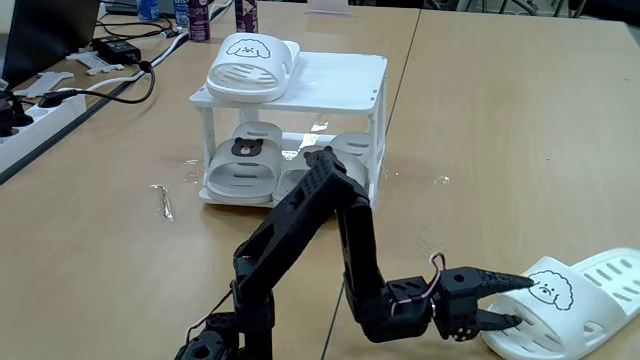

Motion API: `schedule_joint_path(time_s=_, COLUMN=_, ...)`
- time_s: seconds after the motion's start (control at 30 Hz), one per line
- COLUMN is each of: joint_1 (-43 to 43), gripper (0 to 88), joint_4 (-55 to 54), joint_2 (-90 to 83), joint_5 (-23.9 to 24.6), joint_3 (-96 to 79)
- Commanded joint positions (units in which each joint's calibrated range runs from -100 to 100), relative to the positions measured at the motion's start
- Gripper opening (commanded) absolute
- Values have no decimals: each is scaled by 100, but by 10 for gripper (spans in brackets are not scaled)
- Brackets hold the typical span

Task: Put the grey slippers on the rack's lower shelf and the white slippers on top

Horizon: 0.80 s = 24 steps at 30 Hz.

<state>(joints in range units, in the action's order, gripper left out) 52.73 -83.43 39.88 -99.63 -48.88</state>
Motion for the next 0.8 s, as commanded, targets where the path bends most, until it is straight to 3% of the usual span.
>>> schedule_joint_path(time_s=0.0, joint_1=-18, gripper=289, joint_4=34, joint_2=148, joint_5=-37, joint_3=661)
schedule_joint_path(time_s=0.37, joint_1=-27, gripper=289, joint_4=1691, joint_2=257, joint_5=-37, joint_3=2411)
schedule_joint_path(time_s=0.57, joint_1=-290, gripper=289, joint_4=1769, joint_2=1191, joint_5=-37, joint_3=3945)
schedule_joint_path(time_s=0.77, joint_1=-463, gripper=283, joint_4=1924, joint_2=1275, joint_5=-37, joint_3=4342)
